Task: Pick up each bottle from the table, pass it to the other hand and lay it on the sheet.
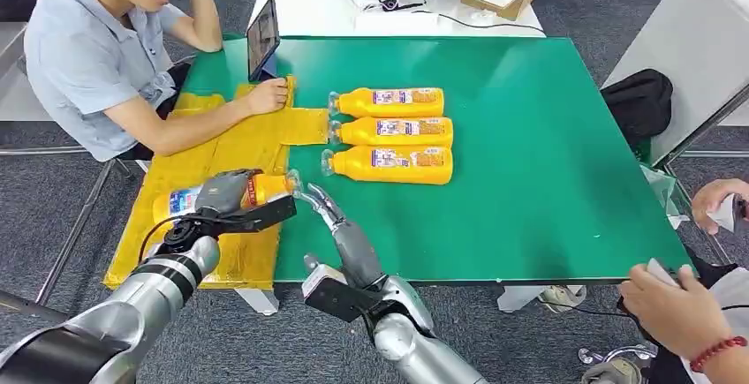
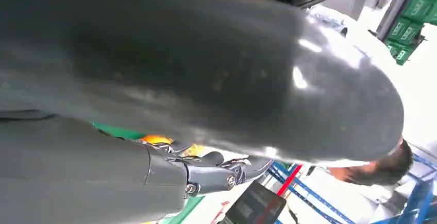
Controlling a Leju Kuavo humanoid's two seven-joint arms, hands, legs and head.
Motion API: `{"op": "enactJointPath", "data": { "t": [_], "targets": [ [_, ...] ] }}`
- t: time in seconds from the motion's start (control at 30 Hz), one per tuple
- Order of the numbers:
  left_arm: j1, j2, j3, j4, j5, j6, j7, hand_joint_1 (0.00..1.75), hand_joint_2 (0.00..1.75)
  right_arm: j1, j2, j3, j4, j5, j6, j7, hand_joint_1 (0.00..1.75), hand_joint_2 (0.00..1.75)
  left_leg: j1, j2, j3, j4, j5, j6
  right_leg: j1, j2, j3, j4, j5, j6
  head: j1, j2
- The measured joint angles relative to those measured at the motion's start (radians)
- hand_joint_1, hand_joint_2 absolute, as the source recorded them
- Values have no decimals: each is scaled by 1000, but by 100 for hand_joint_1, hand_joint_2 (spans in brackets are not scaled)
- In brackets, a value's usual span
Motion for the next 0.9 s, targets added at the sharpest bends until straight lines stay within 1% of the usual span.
{"op": "enactJointPath", "data": {
  "t": [0.13, 0.2, 0.27, 0.3, 0.33, 0.37, 0.43, 0.5, 0.63, 0.67, 0.83, 0.9],
  "targets": [
    [10, -17, 28, -2, 107, -118, -115, 0, 175, 0, -1, -2, 0, 6, 14, 4, 0, 0, 0, -1, 0, 0, 0, 0, 0, -1, 1, 0, 0, 0, 0, 0],
    [5, -27, 58, -13, 213, -232, -198, 0, 175, -2, -1, -2, 2, 3, 19, 3, 0, 0, 0, -4, 1, 0, 0, 0, 0, -4, 3, 0, 0, 0, 0, 0],
    [9, -36, 82, -29, 294, -329, -270, 0, 175, -10, -1, -2, 9, -5, 24, -5, 0, 0, 0, -4, 1, 0, 0, 0, 0, -4, 3, 0, 0, 0, 0, 0],
    [14, -39, 89, -38, 324, -367, -301, 0, 0, -15, -1, -2, 14, -10, 27, -10, 0, 0, 0, -4, 1, 0, 0, 0, 0, -4, 3, 0, 0, 0, 0, 0],
    [20, -42, 96, -49, 358, -399, -328, 0, 0, -20, -1, -2, 19, -17, 31, -15, 0, 0, 0, -4, 2, 0, 0, 0, 0, -4, 3, 0, 0, 0, 0, 0],
    [26, -44, 103, -61, 393, -425, -344, 0, 175, -25, -1, -2, 26, -22, 32, -19, 0, 0, 0, -4, 2, 0, 0, 0, 0, -4, 3, 0, 0, 0, 0, 0],
    [42, -48, 111, -90, 477, -469, -360, 0, 175, -34, -1, -2, 39, -35, 34, -29, 0, 0, 0, -4, 2, 0, 0, 0, 0, -4, 3, 0, 0, 0, 0, 0],
    [63, -49, 123, -122, 549, -483, -378, 0, 175, -39, 0, -2, 47, -46, 34, -37, 0, 0, 0, -4, 2, 0, 0, 0, 0, -4, 3, 0, 0, 0, 0, 0],
    [127, -55, 156, -236, 721, -398, -411, 0, 175, -43, -2, -2, 51, -38, 19, -44, 0, 0, 0, -4, 1, 0, 0, 0, 0, -4, 2, 0, 0, 0, 0, 0],
    [146, -63, 174, -279, 784, -378, -408, 0, 175, -42, -5, -2, 51, -31, 11, -44, 0, 175, 0, -3, 1, 0, 0, 0, 0, -4, 1, 0, 0, 0, 0, 0],
    [252, -124, 261, -516, 1186, -364, -305, 0, 175, -39, -38, -2, 35, 63, -63, -8, 0, 175, -1, -4, 0, 0, 0, 0, 0, -4, 1, -1, 0, 0, 0, 0],
    [293, -139, 275, -601, 1278, -357, -284, 0, 175, -39, -61, -5, 34, 87, -71, 5, 0, 175, -1, -4, 0, 0, 0, 1, -1, -4, 1, -1, 0, 0, 0, 0]
  ]
}}
